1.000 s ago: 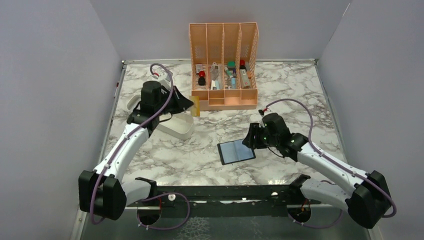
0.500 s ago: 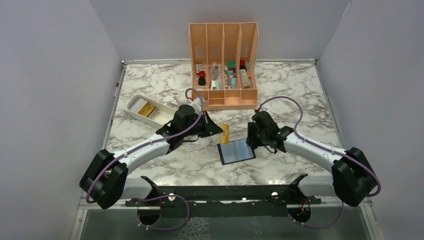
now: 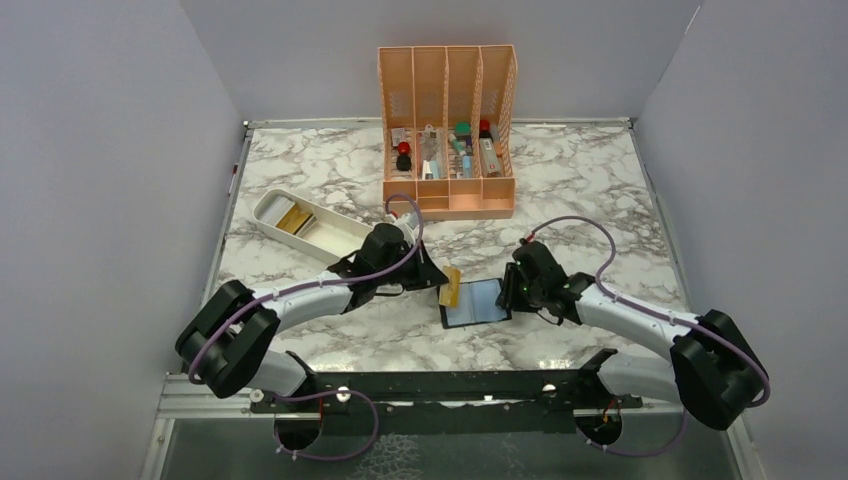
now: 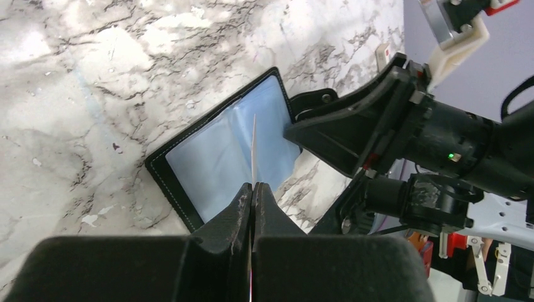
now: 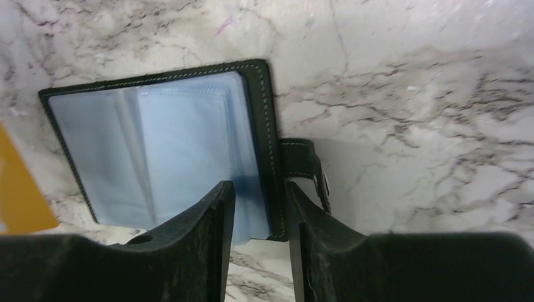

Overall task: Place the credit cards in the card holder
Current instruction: Insert the credit card into the card holder.

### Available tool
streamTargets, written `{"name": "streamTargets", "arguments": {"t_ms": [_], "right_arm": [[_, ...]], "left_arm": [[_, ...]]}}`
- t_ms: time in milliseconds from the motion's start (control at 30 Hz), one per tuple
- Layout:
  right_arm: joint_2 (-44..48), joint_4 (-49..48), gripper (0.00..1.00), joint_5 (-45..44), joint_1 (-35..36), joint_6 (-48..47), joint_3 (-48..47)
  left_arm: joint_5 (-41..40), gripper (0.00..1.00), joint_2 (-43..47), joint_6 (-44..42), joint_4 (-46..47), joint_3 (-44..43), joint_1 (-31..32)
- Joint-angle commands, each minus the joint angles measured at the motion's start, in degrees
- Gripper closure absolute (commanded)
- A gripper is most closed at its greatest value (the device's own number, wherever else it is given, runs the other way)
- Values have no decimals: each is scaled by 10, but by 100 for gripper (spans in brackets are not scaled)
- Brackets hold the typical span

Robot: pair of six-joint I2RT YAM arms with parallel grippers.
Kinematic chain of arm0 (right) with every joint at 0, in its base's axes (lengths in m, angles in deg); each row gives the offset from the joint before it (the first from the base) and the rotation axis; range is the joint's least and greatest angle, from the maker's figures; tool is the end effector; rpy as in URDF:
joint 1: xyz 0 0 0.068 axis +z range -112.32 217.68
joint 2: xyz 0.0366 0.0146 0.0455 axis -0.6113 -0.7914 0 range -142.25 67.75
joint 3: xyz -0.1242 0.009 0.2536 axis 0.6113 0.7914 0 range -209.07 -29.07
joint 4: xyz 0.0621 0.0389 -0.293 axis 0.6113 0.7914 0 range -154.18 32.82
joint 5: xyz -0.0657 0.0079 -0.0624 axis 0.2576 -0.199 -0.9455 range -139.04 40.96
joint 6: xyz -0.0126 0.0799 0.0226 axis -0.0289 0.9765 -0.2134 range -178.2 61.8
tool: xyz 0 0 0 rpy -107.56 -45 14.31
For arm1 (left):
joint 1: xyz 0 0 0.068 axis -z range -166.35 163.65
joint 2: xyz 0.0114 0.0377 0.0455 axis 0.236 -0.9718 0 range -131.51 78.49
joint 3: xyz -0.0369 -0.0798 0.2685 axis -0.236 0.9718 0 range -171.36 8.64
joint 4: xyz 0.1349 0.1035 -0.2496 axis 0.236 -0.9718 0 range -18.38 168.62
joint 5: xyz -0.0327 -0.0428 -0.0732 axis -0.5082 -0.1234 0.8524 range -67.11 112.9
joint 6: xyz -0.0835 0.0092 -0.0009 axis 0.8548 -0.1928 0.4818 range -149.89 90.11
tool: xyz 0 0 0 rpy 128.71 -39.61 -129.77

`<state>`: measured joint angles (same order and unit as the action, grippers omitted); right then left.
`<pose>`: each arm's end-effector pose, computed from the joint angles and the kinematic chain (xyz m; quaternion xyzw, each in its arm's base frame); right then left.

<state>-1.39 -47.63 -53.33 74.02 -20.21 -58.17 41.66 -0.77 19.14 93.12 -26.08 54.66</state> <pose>0.2148 0.1511 0.1072 0.0246 0.9569 0.1449 0.2505 0.2414 -0.2413 0.1516 0.0215 0.8582 -0.4486 0.2486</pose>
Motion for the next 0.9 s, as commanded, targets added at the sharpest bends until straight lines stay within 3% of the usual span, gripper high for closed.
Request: {"name": "streamTargets", "arguments": {"t_ms": [0, 267, 600, 867], "right_arm": [[27, -22, 62, 83, 6, 55, 47], [109, -16, 63, 130, 12, 87, 62], [139, 32, 62, 70, 13, 51, 12], [72, -28, 63, 78, 13, 49, 13]], "left_arm": [[7, 100, -10, -22, 23, 13, 5], [-10, 100, -11, -25, -4, 10, 11], [8, 100, -55, -19, 39, 7, 17], [25, 100, -107, -2, 70, -21, 37]]}}
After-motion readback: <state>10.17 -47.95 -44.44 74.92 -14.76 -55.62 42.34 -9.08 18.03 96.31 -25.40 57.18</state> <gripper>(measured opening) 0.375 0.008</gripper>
